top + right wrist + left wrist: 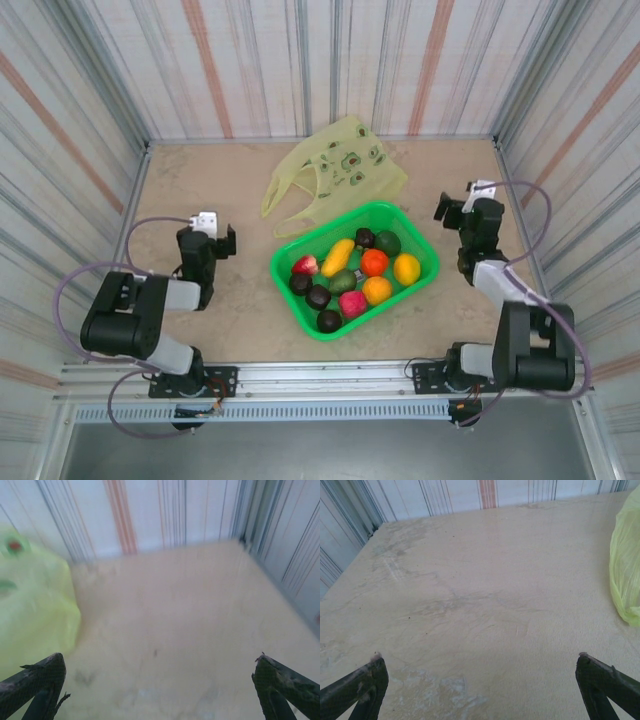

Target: Place the fake fruits into the plastic bag and tie a complex knot

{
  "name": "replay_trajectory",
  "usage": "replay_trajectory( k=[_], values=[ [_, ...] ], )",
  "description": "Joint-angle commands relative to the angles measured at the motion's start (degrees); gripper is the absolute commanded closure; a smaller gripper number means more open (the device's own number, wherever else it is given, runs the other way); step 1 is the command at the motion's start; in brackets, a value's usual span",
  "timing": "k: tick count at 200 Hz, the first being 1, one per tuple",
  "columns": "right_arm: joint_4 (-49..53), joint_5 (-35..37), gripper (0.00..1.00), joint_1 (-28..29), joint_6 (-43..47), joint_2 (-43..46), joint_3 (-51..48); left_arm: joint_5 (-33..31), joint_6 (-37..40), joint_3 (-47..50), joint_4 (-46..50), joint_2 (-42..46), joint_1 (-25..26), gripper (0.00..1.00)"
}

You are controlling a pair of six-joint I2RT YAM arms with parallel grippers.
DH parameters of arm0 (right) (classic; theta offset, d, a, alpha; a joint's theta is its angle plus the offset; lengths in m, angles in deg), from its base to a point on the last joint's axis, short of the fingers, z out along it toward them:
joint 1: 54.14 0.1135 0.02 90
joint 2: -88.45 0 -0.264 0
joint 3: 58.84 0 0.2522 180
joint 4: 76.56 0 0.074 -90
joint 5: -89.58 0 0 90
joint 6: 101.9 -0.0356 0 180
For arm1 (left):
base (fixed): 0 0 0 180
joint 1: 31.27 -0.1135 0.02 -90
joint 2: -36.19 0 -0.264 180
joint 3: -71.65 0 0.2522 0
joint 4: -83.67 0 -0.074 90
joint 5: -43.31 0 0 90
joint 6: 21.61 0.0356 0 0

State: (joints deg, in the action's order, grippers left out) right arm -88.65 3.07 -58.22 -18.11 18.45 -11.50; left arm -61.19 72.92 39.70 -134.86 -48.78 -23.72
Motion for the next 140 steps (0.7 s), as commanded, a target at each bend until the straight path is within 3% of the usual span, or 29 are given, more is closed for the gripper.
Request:
replay_trajectory(
  k=[1, 15, 33, 41, 54, 74, 100, 115, 126, 140],
  values=[
    [8.14, 0.89, 0.01, 0.78, -1.51, 5.11, 2.76, -5.39, -0.24, -4.22, 8.28, 4.66, 0.11, 0.01],
    [10.27, -1.23, 0.01, 2.26, -1.54, 7.05, 5.08, -4.14, 0.68, -9.64, 20.63, 10.07, 0.36, 0.01],
    [16.23, -3.76, 0.01, 6.26, 0.47, 9.43, 10.19, -8.66, 10.89, -10.17, 20.52, 16.65, 8.5, 0.01],
    [18.58, -3.43, 0.01, 8.72, 1.94, 10.6, 12.42, -9.7, 10.87, -10.23, 20.49, 20.22, 11.77, 0.01],
    [21.66, -2.46, 0.01, 13.07, 2.69, 12.82, 15.54, -4.74, 8.86, -11.14, 22.81, 26.41, 15.98, 0.01],
    [31.32, -1.66, 0.01, 20.57, 1.92, 16.45, 22.01, -0.5, 1.68, -17.17, 32.74, 33.48, 23.09, 0.01],
    [48.0, 8.43, 0.01, 30.07, -7.44, 18.06, 31.23, -5.52, -17.47, -31.85, 64.44, 38.98, 30.23, 0.01],
    [60.46, 6.54, 0.01, 28.96, -20.12, 19.9, 34.16, -0.12, -26.65, -39.26, 82.65, 40.0, 30.46, 0.01],
    [57.53, -0.22, 0.01, 26.24, -19.21, 23.35, 30.55, 4.66, -27.42, -41.56, 88.94, 40.68, 30.04, 0.01],
    [50.68, -9.49, 0.01, 21.01, -23.68, 27.2, 23.47, 3.32, -34.98, -41.16, 93.66, 42.61, 29.62, 0.01]
  ],
)
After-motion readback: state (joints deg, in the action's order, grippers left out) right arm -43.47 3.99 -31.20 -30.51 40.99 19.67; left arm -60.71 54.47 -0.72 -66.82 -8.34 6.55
